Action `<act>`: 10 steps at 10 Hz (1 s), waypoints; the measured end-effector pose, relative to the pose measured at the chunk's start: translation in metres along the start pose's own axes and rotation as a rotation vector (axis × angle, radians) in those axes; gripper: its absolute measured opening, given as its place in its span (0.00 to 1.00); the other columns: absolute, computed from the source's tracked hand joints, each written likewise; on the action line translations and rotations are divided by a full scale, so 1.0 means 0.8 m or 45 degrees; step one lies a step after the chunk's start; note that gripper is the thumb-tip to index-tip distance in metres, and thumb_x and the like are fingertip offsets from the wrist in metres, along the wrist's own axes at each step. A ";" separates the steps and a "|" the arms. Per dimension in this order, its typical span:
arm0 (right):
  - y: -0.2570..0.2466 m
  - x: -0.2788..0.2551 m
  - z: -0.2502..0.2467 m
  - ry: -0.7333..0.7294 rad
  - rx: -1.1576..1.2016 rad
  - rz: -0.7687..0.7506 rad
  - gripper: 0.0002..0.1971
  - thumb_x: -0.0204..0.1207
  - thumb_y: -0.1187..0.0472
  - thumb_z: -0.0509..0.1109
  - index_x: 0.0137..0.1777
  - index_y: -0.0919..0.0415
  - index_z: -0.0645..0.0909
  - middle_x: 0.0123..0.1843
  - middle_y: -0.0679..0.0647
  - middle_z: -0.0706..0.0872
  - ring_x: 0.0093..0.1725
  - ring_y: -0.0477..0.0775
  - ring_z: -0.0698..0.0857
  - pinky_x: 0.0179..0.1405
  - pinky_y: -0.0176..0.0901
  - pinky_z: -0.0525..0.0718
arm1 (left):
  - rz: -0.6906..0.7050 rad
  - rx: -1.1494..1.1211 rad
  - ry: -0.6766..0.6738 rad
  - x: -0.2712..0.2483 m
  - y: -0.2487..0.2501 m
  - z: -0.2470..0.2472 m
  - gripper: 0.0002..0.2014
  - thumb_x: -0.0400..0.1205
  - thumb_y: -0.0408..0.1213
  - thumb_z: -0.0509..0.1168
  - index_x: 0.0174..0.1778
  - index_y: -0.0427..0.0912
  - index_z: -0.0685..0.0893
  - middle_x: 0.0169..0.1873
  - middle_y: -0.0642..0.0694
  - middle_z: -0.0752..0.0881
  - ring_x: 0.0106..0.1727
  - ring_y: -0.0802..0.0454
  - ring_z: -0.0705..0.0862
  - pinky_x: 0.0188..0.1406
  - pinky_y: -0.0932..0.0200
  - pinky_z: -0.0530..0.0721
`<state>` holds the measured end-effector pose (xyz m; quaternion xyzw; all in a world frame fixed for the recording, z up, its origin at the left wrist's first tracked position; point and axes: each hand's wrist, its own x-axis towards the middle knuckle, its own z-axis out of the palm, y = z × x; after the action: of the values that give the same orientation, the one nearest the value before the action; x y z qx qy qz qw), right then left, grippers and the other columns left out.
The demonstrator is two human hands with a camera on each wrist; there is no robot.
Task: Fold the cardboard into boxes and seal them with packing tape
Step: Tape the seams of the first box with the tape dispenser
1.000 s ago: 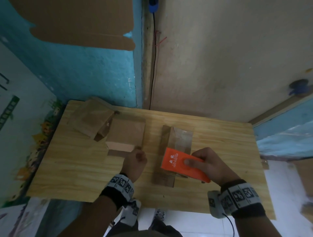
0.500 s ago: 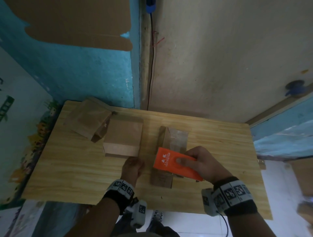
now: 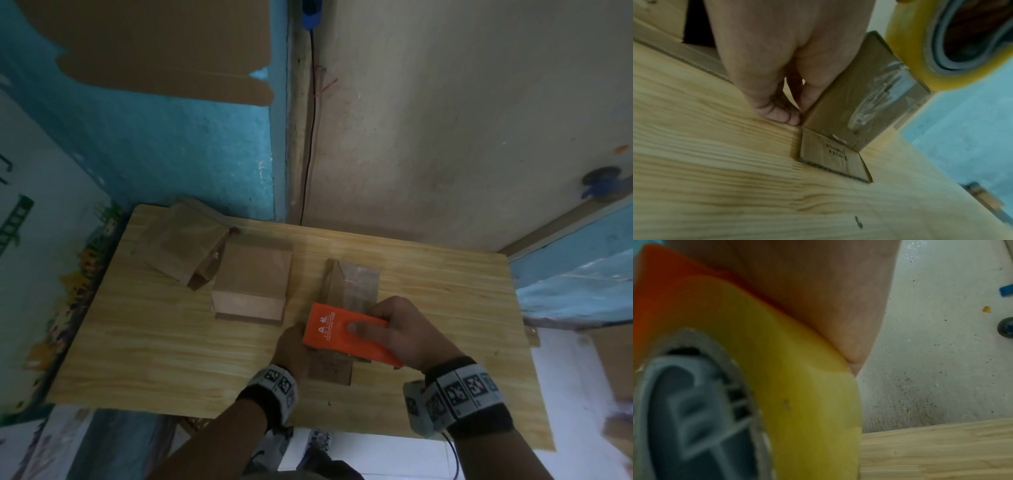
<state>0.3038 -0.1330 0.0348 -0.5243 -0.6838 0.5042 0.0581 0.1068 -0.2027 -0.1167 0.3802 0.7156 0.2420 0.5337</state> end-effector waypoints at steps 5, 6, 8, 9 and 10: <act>0.016 -0.011 -0.020 0.020 0.170 0.095 0.23 0.82 0.49 0.80 0.43 0.75 0.89 0.36 0.62 0.93 0.28 0.55 0.91 0.21 0.38 0.82 | 0.036 0.165 0.021 0.010 -0.005 -0.005 0.20 0.85 0.45 0.69 0.73 0.45 0.82 0.57 0.48 0.92 0.55 0.53 0.90 0.52 0.59 0.89; 0.017 -0.012 -0.021 0.025 0.186 0.074 0.26 0.81 0.44 0.80 0.42 0.73 0.89 0.36 0.62 0.93 0.29 0.58 0.91 0.23 0.41 0.83 | 0.012 0.292 -0.067 0.003 0.009 0.002 0.11 0.88 0.40 0.62 0.48 0.42 0.89 0.46 0.45 0.91 0.45 0.49 0.88 0.40 0.60 0.83; 0.003 -0.003 -0.007 0.022 0.070 0.008 0.33 0.69 0.30 0.77 0.39 0.66 0.89 0.37 0.64 0.91 0.34 0.67 0.92 0.31 0.63 0.89 | -0.060 0.316 -0.347 0.010 0.013 -0.009 0.09 0.88 0.37 0.62 0.43 0.50 0.81 0.51 0.49 0.87 0.51 0.51 0.87 0.61 0.54 0.87; -0.004 0.001 -0.001 0.037 0.023 -0.008 0.32 0.71 0.29 0.76 0.37 0.63 0.88 0.35 0.63 0.90 0.33 0.66 0.91 0.29 0.63 0.87 | -0.141 0.496 -0.433 -0.031 0.068 -0.044 0.03 0.89 0.36 0.64 0.53 0.49 0.80 0.69 0.37 0.84 0.67 0.41 0.85 0.72 0.49 0.83; -0.007 0.003 0.001 0.045 -0.013 0.006 0.27 0.77 0.34 0.78 0.38 0.60 0.89 0.35 0.61 0.92 0.33 0.63 0.92 0.31 0.62 0.90 | -0.152 0.641 -0.585 -0.026 0.065 -0.045 0.19 0.90 0.38 0.62 0.77 0.39 0.79 0.75 0.33 0.80 0.76 0.37 0.79 0.77 0.50 0.76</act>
<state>0.2982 -0.1312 0.0376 -0.5350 -0.6841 0.4914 0.0661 0.0908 -0.1866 -0.0545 0.5019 0.6350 -0.0656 0.5836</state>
